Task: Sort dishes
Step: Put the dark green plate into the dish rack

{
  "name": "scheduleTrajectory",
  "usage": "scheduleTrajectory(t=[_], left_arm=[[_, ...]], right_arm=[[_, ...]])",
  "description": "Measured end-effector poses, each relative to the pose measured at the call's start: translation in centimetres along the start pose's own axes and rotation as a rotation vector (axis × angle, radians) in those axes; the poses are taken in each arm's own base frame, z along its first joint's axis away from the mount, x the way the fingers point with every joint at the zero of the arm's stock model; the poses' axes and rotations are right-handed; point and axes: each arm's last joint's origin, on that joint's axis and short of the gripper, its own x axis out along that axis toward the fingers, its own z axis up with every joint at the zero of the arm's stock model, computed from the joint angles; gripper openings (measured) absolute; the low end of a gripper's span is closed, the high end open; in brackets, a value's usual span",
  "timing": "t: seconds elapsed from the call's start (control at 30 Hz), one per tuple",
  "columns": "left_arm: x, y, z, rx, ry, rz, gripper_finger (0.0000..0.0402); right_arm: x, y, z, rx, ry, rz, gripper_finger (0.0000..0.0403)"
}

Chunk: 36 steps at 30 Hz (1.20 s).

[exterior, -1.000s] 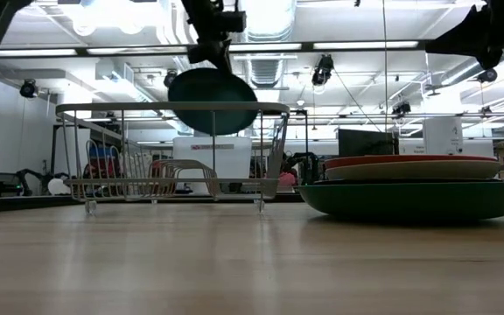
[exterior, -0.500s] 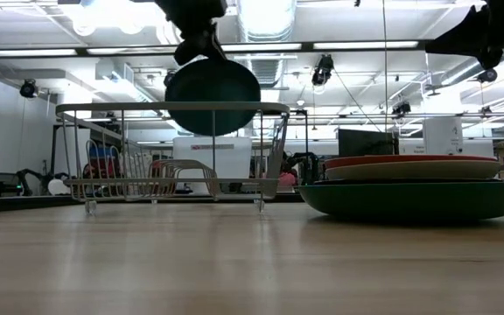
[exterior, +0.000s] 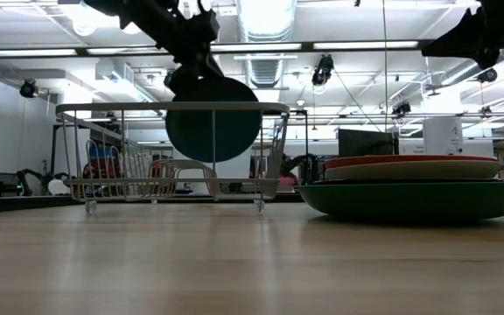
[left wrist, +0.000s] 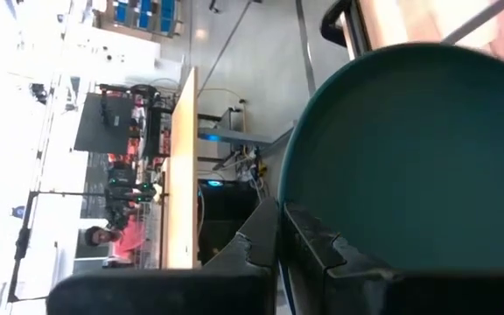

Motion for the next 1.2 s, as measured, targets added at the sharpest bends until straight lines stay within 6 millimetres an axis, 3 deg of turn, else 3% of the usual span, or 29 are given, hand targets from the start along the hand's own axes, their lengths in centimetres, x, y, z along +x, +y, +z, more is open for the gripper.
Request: scheduleTrajectory(t=[0.97, 1.2], left_arm=[[0.3, -2.1, -0.4, -0.046, 0.058, -0.017, 0.0], [-0.1, -1.4, 0.6, -0.024, 0.033, 0.023, 0.0]], right_arm=[[0.6, 0.5, -0.1, -0.044, 0.029, -0.056, 0.0], [0.6, 0.5, -0.1, -0.044, 0.029, -0.056, 0.0]])
